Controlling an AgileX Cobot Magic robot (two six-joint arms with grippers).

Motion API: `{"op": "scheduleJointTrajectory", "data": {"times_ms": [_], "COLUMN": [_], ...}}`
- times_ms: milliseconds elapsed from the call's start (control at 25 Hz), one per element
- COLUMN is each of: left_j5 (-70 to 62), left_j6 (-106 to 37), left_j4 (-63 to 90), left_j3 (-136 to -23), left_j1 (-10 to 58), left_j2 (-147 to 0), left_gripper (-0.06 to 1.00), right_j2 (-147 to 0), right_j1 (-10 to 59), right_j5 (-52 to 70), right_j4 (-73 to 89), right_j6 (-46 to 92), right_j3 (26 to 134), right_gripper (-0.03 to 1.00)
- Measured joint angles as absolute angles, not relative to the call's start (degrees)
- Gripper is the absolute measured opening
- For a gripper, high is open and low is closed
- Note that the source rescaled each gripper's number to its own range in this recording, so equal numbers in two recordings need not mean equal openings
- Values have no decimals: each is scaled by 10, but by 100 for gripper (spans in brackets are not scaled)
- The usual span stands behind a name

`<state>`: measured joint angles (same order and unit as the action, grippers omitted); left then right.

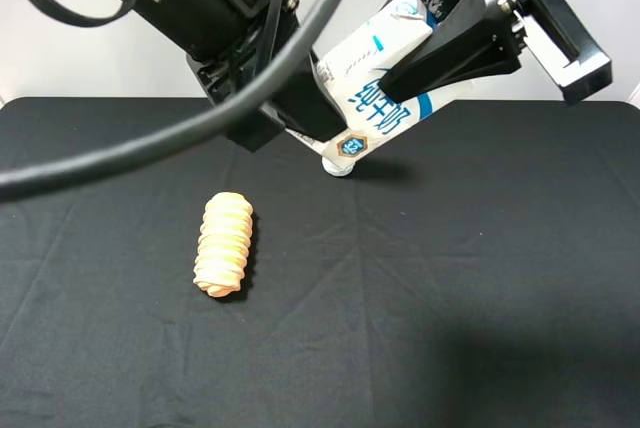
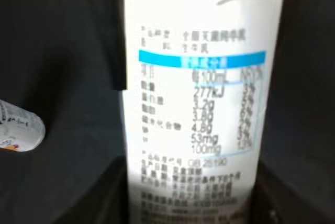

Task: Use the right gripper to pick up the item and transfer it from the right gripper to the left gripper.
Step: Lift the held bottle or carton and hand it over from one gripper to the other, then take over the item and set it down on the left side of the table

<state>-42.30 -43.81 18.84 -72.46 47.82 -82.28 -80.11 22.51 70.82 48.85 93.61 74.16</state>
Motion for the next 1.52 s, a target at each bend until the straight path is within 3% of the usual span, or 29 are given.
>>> {"op": "scheduleJointTrajectory", "data": {"times_ms": [440,480,600,680,760,1040,1520], "left_j5": [-420,-420,-428,-430,-430,-430,-442], "left_j6": [-439,-439,-440,-440,-440,-441,-447], "left_j4": [179,178,177,177,176,175,177], "left_j3": [-725,-725,-726,-726,-726,-726,-726], "left_j1": [478,478,478,478,478,478,480], "left_j2": [-823,-823,-824,-825,-825,-825,-825], "left_gripper": [2,2,2,2,2,2,2], "right_j2": [-801,-801,-801,-801,-801,-800,-742], "right_j1": [225,225,225,225,225,225,225], "right_j5": [700,697,661,646,642,642,635], "right_j4": [491,496,535,549,553,555,487], "right_j6": [937,936,933,932,932,918,766], "right_j3": [741,740,740,740,740,740,740], "right_gripper": [5,13,73,91,97,100,100]}}
